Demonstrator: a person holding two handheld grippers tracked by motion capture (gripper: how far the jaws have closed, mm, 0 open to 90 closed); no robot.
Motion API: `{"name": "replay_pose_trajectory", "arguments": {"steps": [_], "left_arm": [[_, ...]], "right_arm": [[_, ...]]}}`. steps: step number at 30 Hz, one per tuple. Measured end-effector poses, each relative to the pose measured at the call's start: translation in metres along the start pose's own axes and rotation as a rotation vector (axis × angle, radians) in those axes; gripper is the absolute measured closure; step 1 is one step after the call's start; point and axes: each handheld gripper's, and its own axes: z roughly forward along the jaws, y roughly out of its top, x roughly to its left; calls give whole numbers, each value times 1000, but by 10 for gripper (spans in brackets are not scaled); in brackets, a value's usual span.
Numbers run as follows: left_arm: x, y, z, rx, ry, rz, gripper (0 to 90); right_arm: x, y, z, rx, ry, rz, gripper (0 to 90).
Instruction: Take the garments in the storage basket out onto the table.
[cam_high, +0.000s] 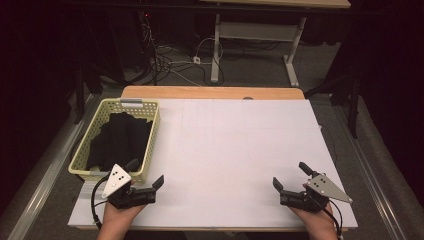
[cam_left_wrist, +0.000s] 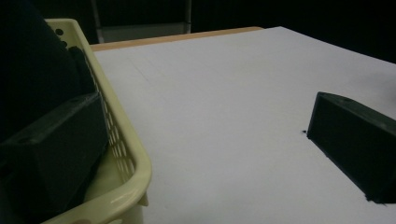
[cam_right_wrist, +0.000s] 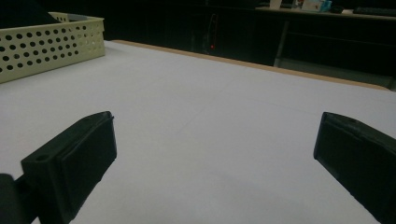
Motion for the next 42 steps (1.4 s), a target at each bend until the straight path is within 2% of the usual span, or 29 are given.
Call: {"name": "replay_pose_trajectory", "arguments": {"steps": [12, 17, 21, 28, 33, 36, 40, 42], "left_arm": [[-1, 0, -1, -4, -10, -12, 0], [-2, 2, 2, 23, -8, 1, 0], [-5, 4, 2, 31, -26, 7, 0], [-9, 6, 2, 21, -38, 27, 0], [-2, 9, -4, 28, -36, 17, 0], [5, 11, -9, 28, -38, -14, 0], [14, 12, -14, 40, -9, -15, 0], [17, 12, -17, 45, 19, -1, 0]], "right_arm": [[4, 4, -2, -13, 13, -10, 1], [5, 2, -2, -1, 15, -10, 1], [6, 1, -2, 5, 15, -4, 1], [10, 0, -1, 11, 27, -10, 1], [7, -1, -3, 15, 23, -15, 2], [5, 0, -4, 7, 20, -5, 1], [5, 1, -4, 5, 19, -3, 2], [4, 1, -5, 2, 18, -1, 2]]}}
